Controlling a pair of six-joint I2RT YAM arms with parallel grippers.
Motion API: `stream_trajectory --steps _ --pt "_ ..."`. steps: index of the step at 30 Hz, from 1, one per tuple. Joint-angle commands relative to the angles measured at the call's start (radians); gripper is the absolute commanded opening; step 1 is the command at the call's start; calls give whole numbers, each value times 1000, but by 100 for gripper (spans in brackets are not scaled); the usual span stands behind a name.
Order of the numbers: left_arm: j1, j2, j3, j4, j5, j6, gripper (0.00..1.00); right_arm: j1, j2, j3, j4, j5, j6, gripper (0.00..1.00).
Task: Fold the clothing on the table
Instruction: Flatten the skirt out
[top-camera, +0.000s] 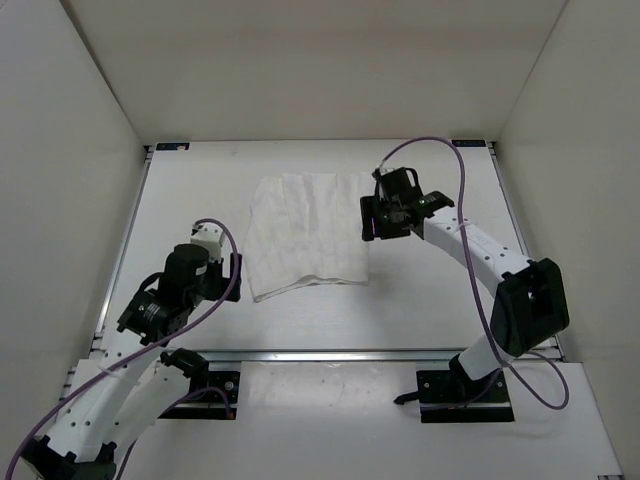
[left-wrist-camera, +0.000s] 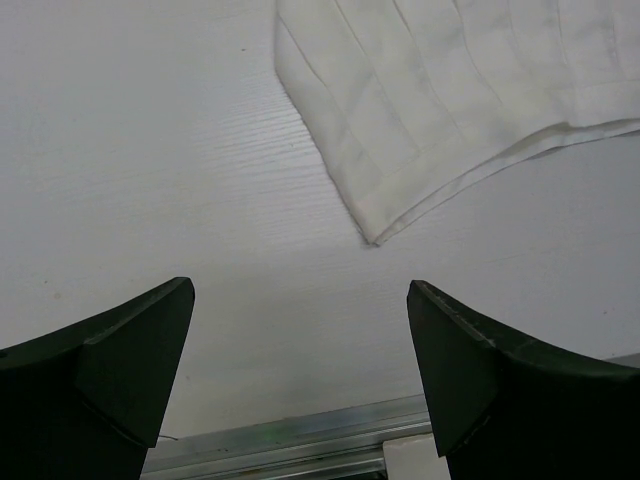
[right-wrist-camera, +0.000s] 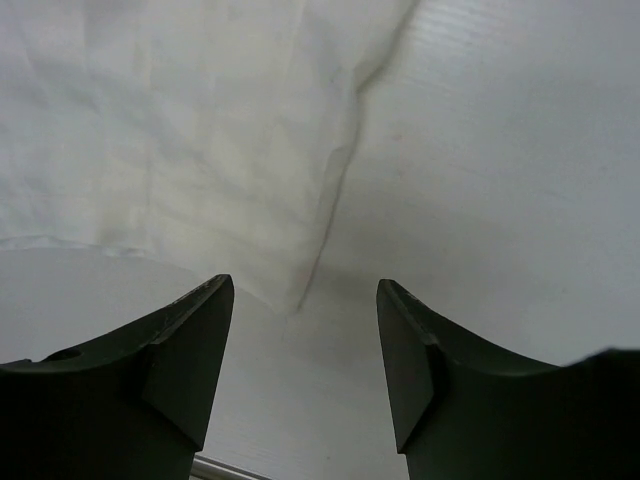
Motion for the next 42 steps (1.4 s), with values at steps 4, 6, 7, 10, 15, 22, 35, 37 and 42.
stream_trajectory --steps 4,6,7,10,15,22,35,37,42 --pt "13 -120 -14 45 32 28 71 -55 -103 -130 107 -69 59 56" --pt "79 -133 7 50 51 36 48 -49 -109 -163 133 -69 68 56" --pt "105 -117 26 48 68 35 47 -41 -108 -184 138 -69 78 56" --pt "170 -13 25 74 138 -43 77 -26 -96 -226 141 -52 93 57" --pt "106 148 -86 177 220 -247 85 5 -39 -275 193 -67 117 58" --pt "115 268 -259 399 292 -402 83 27 19 -319 280 -102 160 58" --pt "67 558 -262 578 270 -467 58 74 138 -307 287 -17 156 55" --pt "66 582 -273 596 281 -469 46 85 161 -289 273 18 160 55" --pt "53 621 -275 637 282 -482 1 50 176 -299 311 -1 159 2"
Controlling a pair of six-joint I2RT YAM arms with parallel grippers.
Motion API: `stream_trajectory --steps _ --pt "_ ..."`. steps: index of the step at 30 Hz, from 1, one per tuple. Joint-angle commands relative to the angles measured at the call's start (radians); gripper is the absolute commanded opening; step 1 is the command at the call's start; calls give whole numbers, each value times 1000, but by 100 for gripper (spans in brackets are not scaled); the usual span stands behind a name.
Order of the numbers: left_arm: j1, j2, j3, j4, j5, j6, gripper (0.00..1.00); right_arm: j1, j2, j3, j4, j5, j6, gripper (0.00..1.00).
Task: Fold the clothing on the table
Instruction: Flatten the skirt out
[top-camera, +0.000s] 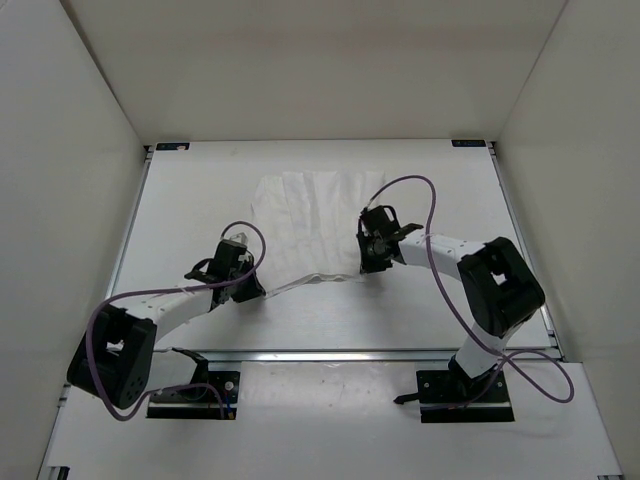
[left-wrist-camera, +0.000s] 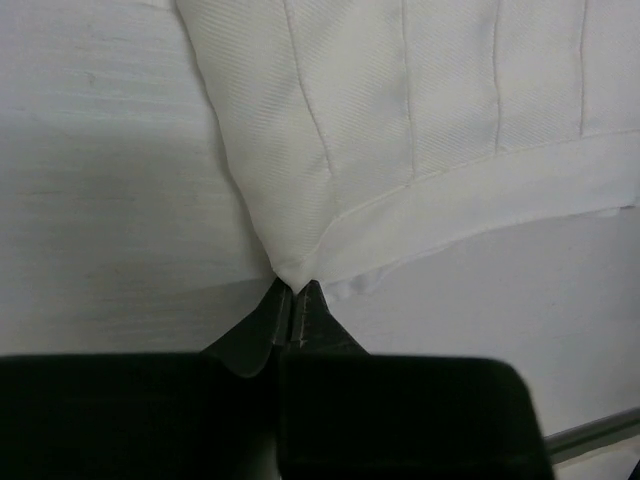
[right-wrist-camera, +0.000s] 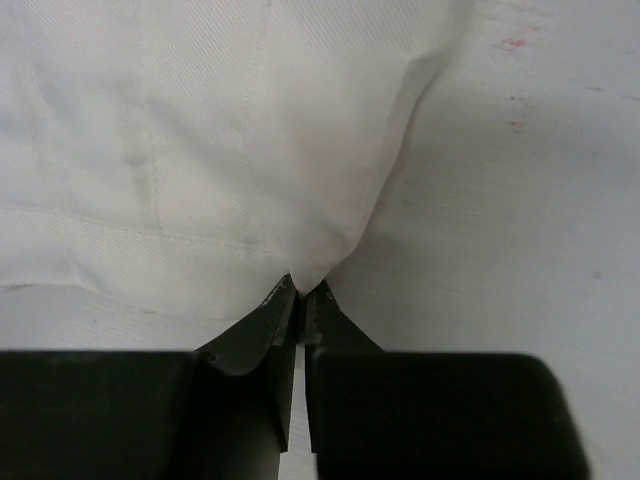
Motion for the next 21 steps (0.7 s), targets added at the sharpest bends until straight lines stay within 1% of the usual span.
stream_trajectory --steps 1,3,6,7,8,10,12,13,14,15,17,19,21 --pt "-7 12 -5 35 8 -10 0 -24 25 -8 32 17 7 0" --pt "-2 3 5 24 2 -1 0 -31 12 4 20 -8 -2 0" --pt "-1 -34 56 -10 0 27 0 -25 -34 31 -29 -2 -27 0" --pt "2 -47 74 -42 -3 39 0 -24 -73 53 -56 6 -41 0" --pt "2 -69 126 -56 -9 53 0 -26 -113 87 -96 9 -59 0" --pt "-1 -112 227 -153 -24 72 0 -6 -191 145 -154 10 -84 0" --pt "-13 -184 376 -229 -41 82 0 29 -280 218 -216 6 -105 0" --pt "-21 -225 451 -273 -40 84 0 61 -338 263 -262 10 -108 0" --pt "-31 -242 487 -292 -43 75 0 80 -391 290 -280 50 -107 0" --pt "-50 -276 545 -322 -44 69 0 127 -453 319 -294 55 -104 0" --pt "-67 -308 646 -369 -43 67 0 169 -521 353 -294 38 -87 0" --pt "-45 -315 718 -405 -6 82 0 158 -555 392 -297 -41 -61 0" --pt "-25 -299 769 -419 0 93 0 134 -549 419 -303 -69 -76 0"
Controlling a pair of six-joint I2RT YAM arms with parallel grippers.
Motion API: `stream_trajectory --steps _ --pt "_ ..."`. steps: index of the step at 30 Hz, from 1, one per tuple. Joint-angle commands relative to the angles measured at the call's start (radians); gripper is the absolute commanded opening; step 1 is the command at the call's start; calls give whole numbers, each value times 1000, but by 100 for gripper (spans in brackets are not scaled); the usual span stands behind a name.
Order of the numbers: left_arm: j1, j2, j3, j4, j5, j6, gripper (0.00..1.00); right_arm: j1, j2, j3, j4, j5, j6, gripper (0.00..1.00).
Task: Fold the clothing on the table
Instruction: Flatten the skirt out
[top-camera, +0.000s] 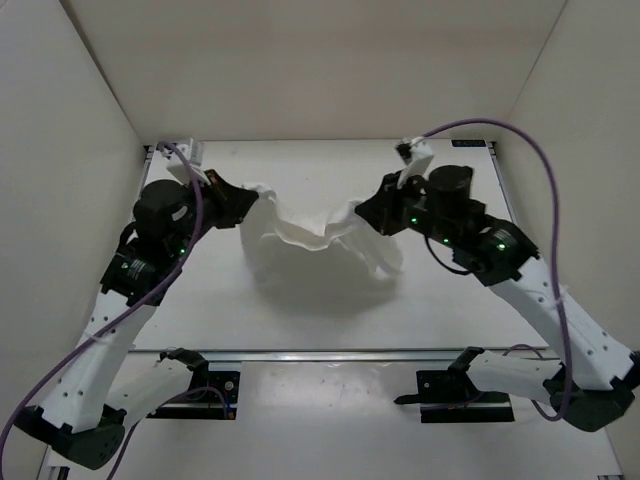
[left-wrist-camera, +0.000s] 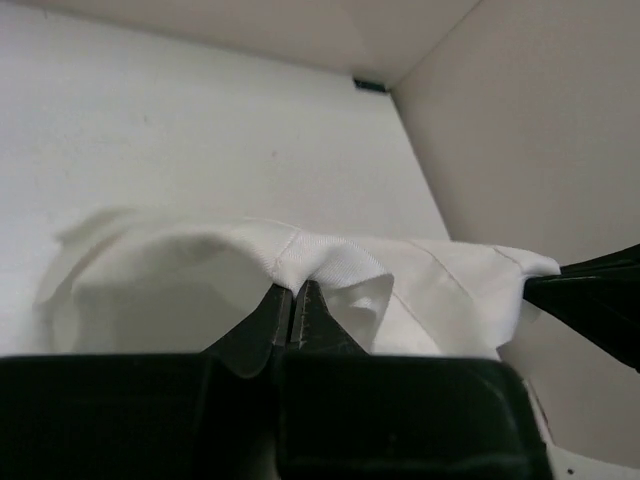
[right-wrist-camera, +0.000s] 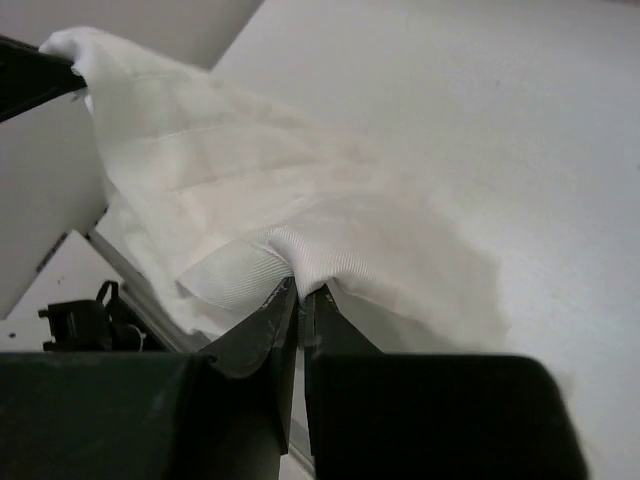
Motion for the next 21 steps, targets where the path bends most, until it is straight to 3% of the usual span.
stream_trajectory --steps 1,7,9,10,15,16,18,21 --pt "42 38 69 -115 15 39 0 -60 23 48 -67 -37 0 0" --pt "139 252 152 -42 64 102 0 -211 315 281 -128 -92 -111 0" --pt "163 345 233 -37 69 116 0 -247 461 459 -153 -124 -135 0" --pt "177 411 309 -52 72 130 0 -263 496 505 -163 -125 -140 1" --pt "202 627 730 -230 26 202 0 -208 728 1083 -415 16 -219 0" --pt "203 636 791 -260 11 202 0 -215 718 1096 -430 7 -215 0" --pt "194 618 777 -245 13 202 0 -231 661 938 -371 -11 -213 0" --pt "176 472 528 -155 -3 179 0 -261 522 607 -210 -31 -188 1"
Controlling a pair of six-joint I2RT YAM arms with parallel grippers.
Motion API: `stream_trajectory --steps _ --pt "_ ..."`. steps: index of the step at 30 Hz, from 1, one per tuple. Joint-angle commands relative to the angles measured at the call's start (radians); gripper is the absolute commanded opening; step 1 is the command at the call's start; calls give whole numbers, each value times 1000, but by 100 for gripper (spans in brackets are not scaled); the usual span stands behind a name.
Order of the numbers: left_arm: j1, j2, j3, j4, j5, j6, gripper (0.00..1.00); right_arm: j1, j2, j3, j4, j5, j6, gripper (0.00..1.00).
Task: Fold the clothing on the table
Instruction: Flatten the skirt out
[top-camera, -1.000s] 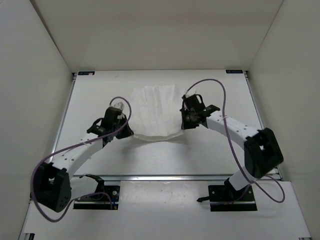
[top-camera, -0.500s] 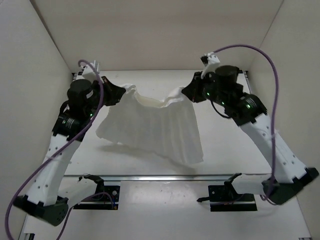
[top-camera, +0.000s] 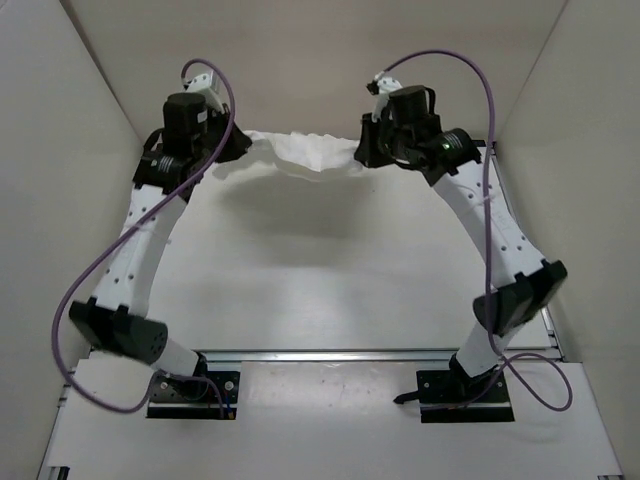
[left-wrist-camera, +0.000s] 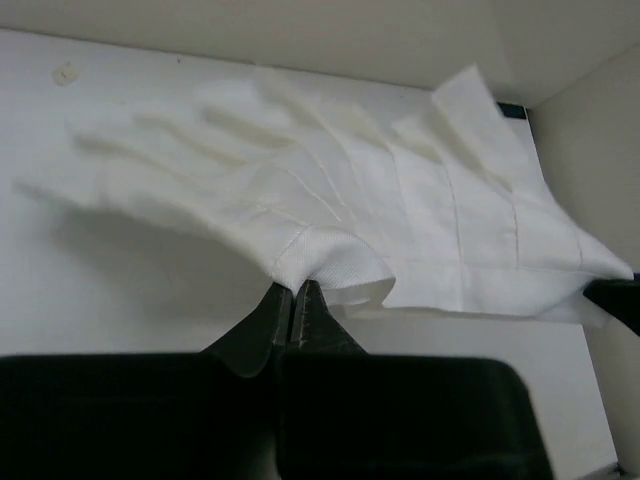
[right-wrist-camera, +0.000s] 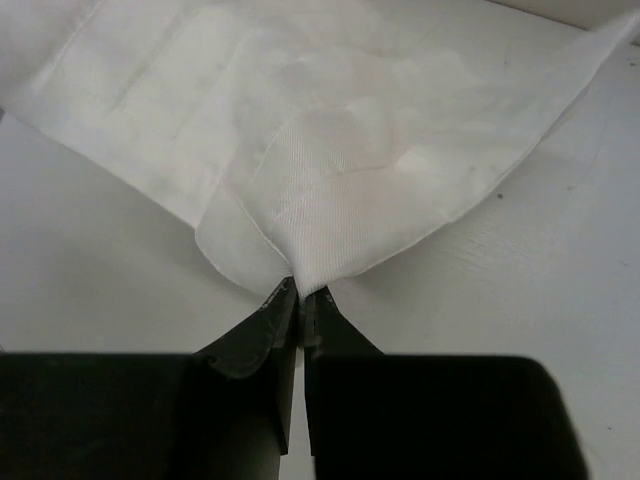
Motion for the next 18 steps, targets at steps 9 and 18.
stream_trajectory --steps 9,18 --pt "-42 -360 -1009 333 50 -134 0 -143 -256 -938 388 -123 164 0" --pt "-188 -469 -1321 303 34 -145 0 -57 -393 -1323 367 -76 277 0"
